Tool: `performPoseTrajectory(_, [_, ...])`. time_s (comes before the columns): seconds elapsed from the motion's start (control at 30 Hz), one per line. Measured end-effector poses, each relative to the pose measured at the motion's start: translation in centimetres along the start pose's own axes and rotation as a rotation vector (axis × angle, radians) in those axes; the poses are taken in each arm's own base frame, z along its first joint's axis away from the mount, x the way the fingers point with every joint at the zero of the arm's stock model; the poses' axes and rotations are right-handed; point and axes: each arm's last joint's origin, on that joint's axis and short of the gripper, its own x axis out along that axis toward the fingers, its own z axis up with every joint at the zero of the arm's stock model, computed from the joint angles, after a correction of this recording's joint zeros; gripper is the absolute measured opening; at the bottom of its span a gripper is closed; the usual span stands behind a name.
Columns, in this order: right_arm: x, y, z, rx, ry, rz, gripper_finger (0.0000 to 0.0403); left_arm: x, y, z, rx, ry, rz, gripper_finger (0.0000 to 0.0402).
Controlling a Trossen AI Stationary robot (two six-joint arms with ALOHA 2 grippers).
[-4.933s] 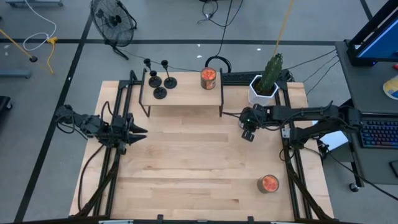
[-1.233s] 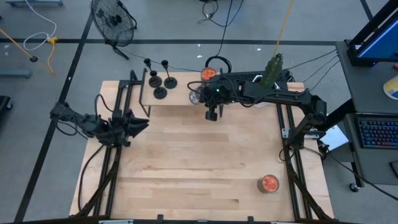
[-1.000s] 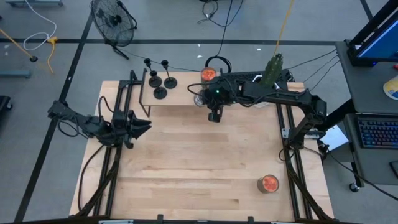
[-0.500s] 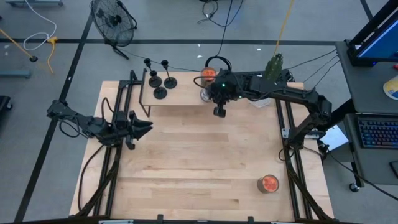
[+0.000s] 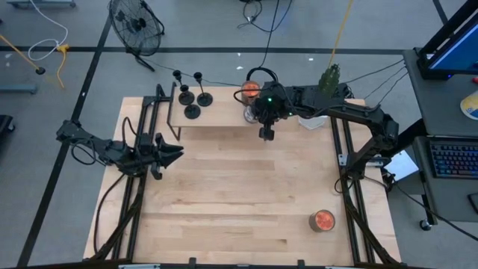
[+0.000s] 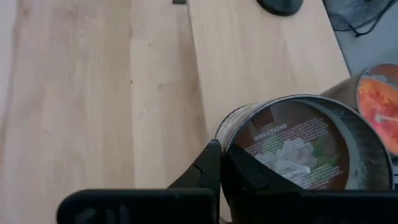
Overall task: Pick & Place candle stick holders
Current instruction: Put the brown scented candle on the shelf
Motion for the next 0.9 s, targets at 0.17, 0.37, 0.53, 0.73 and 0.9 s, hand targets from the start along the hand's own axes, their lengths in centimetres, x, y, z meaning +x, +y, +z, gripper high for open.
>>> performPoseTrajectory(0.17, [0.7, -0.1, 0.2, -0.002, -0.009, -0.007, 0.0, 0.0, 0.0, 0.0, 0.0, 0.0, 0.0, 0.0113])
performPoseTrajectory(0.37, [1.7, -0.1, 0.0, 0.0, 0.022, 0.001, 0.0, 0.0, 0.0, 0.0, 0.001, 0.0, 0.001, 0.0113])
performPoseTrajectory(0.53, [2.3, -0.1, 0.1, -0.001, 0.023, -0.001, 0.0, 0.0, 0.0, 0.0, 0.001, 0.0, 0.0, 0.0113])
performPoseTrajectory(0.73, [2.3, -0.1, 0.0, 0.005, 0.025, 0.0, 0.0004, 0.0, 0.0, 0.0, 0.002, 0.001, 0.0, 0.0113])
performPoseTrajectory(0.9, [2.3, -0.1, 0.2, 0.005, 0.015, -0.002, 0.003, 0.0, 0.0, 0.0, 0.002, 0.001, 0.0, 0.0113])
